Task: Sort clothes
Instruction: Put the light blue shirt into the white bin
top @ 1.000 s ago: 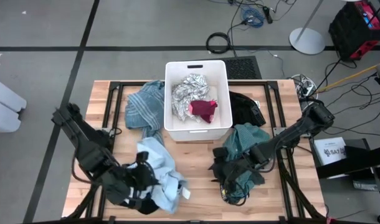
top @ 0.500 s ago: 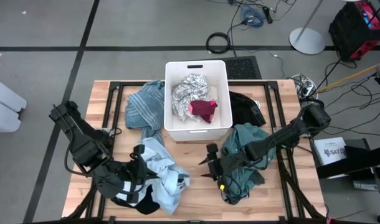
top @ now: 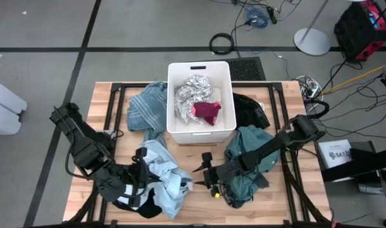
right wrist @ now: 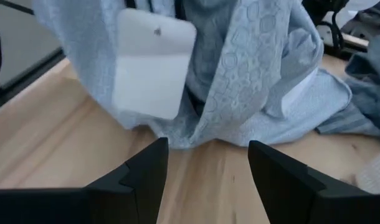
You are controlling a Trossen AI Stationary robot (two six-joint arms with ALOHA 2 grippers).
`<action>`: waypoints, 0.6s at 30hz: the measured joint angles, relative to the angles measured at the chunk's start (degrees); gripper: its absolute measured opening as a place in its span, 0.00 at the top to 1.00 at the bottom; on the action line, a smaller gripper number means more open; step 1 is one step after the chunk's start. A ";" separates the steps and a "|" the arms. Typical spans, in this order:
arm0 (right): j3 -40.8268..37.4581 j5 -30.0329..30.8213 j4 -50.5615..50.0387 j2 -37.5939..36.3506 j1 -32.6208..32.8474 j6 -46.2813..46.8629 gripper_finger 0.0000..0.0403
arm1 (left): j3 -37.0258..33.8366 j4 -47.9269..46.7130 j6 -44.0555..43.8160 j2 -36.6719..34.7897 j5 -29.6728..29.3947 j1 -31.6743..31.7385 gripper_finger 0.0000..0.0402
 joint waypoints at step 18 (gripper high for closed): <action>16.23 3.72 -20.06 4.93 0.34 -0.47 0.99 | 0.00 0.05 -0.09 0.00 0.26 -0.78 1.00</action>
